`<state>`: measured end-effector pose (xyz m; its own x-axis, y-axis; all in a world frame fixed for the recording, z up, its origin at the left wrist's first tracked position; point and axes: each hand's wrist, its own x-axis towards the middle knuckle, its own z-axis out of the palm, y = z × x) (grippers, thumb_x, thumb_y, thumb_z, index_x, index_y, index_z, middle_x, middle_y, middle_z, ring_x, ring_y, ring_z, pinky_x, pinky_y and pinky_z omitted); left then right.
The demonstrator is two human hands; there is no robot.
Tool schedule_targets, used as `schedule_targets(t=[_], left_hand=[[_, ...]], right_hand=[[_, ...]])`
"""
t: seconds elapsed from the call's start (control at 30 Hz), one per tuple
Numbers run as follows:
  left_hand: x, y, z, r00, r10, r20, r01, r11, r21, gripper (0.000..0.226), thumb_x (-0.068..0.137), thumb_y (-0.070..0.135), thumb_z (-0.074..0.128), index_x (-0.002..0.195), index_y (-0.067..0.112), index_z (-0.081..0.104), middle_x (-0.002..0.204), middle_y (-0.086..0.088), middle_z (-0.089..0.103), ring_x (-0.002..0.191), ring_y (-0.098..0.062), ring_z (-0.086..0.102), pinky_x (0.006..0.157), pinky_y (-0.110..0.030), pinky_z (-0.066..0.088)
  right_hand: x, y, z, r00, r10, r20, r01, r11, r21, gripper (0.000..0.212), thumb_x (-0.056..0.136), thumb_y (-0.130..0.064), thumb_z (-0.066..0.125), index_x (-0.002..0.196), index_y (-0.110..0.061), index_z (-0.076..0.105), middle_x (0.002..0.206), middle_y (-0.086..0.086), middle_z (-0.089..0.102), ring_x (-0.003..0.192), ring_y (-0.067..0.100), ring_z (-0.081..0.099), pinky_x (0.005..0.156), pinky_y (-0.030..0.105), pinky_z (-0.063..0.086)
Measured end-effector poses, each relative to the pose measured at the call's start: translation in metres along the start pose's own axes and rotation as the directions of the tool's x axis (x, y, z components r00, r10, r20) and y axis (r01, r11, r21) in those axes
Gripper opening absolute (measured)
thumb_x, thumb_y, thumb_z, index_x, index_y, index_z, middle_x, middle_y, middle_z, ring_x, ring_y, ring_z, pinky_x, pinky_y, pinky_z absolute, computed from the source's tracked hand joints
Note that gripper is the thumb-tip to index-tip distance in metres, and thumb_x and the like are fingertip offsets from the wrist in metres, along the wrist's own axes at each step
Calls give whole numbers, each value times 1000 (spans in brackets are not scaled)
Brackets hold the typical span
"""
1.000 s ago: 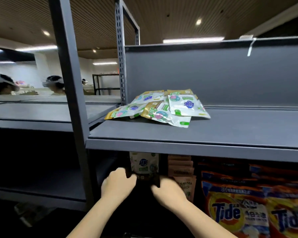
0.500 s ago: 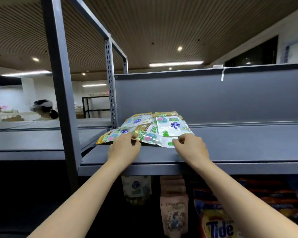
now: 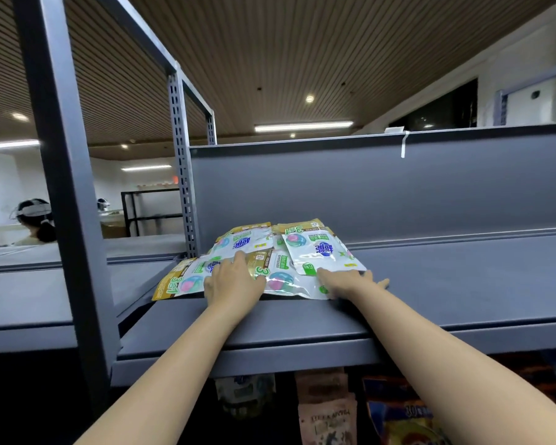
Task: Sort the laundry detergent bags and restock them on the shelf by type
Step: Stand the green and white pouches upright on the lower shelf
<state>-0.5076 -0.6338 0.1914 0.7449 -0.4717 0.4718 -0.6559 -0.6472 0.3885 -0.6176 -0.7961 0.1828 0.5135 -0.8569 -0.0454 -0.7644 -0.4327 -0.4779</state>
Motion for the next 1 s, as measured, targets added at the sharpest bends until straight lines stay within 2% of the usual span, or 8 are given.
schedule_targets(t=[0.2, 0.33, 0.43, 0.53, 0.67, 0.8, 0.9, 1.0], left_hand=[[0, 3, 8, 999, -42, 30, 49, 952, -302, 32, 80, 32, 56, 111, 24, 52, 95, -7, 67, 95, -30, 59, 84, -36, 46], [0, 11, 3, 995, 47, -90, -53, 996, -70, 27, 86, 37, 52, 109, 25, 61, 109, -1, 63, 108, -24, 52, 86, -33, 39], [7, 16, 8, 991, 128, 34, -129, 991, 31, 42, 89, 43, 49, 126, 24, 54, 130, -2, 52, 123, -24, 40, 95, -37, 34], [7, 21, 16, 973, 141, 182, -145, 989, 10, 37, 90, 46, 43, 114, 23, 59, 125, -1, 55, 121, -25, 44, 90, -37, 33], [4, 29, 12, 974, 156, 165, -169, 984, 64, 27, 91, 41, 39, 76, 21, 49, 98, -3, 56, 102, -26, 49, 80, -36, 32], [2, 40, 8, 964, 102, 245, -123, 990, 72, 43, 87, 47, 41, 116, 17, 50, 122, -2, 57, 113, -25, 49, 98, -42, 30], [1, 43, 7, 966, 53, 252, -86, 989, 118, 65, 73, 59, 40, 125, 20, 48, 126, -1, 57, 120, -25, 48, 103, -45, 30], [-1, 44, 4, 949, 1, 315, -32, 995, 93, 52, 72, 60, 39, 102, 22, 56, 107, 0, 61, 106, -24, 54, 93, -38, 36]], right_hand=[[20, -7, -16, 973, 219, -71, -179, 915, 363, 37, 91, -39, 46, 123, -21, 49, 126, 5, 56, 131, 25, 38, 115, 48, 0], [26, -7, -19, 940, 253, -228, -80, 814, 575, 15, 87, -18, 50, 97, -14, 61, 100, 12, 60, 104, 32, 52, 114, 44, 19], [12, 3, -35, 869, 206, -451, 145, 764, 628, 17, 89, -11, 42, 75, -13, 50, 87, 8, 53, 84, 31, 45, 79, 33, 38], [-14, 8, -60, 734, 160, -660, 280, 814, 509, 20, 99, -23, 33, 87, -17, 47, 94, 12, 57, 82, 32, 46, 69, 32, 32], [-36, 7, -79, 467, -62, -882, 402, 903, 149, 25, 101, -27, 35, 104, -17, 57, 100, 11, 66, 91, 36, 58, 71, 35, 33], [-41, 13, -89, 287, -221, -932, 373, 922, -104, 29, 100, -26, 38, 108, -22, 65, 97, 5, 66, 92, 30, 54, 72, 33, 27], [-43, 16, -96, 348, -317, -882, 381, 908, -176, 31, 99, -24, 40, 114, -25, 66, 104, 3, 65, 99, 27, 49, 75, 33, 30], [-40, 21, -95, 468, -316, -825, 518, 855, -33, 27, 93, -17, 48, 115, -20, 64, 108, 1, 63, 105, 23, 51, 80, 32, 38]])
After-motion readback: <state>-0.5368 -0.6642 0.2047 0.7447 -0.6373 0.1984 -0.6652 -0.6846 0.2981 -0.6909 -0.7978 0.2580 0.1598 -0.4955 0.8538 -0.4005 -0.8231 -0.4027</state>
